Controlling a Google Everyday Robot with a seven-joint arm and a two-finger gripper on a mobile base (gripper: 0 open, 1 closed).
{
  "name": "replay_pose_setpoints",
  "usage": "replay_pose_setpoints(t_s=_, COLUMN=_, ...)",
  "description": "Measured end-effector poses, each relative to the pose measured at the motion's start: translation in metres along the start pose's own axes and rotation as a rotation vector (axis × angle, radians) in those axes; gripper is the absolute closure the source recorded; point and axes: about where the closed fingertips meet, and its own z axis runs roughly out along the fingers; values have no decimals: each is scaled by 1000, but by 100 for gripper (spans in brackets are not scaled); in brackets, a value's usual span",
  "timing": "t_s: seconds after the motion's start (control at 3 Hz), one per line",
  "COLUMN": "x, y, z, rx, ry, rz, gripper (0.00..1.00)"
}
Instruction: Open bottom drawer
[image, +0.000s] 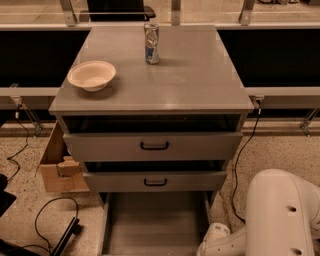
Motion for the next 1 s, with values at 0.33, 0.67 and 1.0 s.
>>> replay_pose_setpoints(t_s=0.33, x=0, y=0, z=0, rx=0, ry=0, rz=0, gripper=59)
replay_pose_setpoints(t_s=0.67, x=0, y=0, z=0, rx=0, ry=0, rz=0, gripper=36)
replay_pose_setpoints(t_s=1.0, x=0, y=-1, z=0, rx=0, ry=0, rz=0, gripper=11)
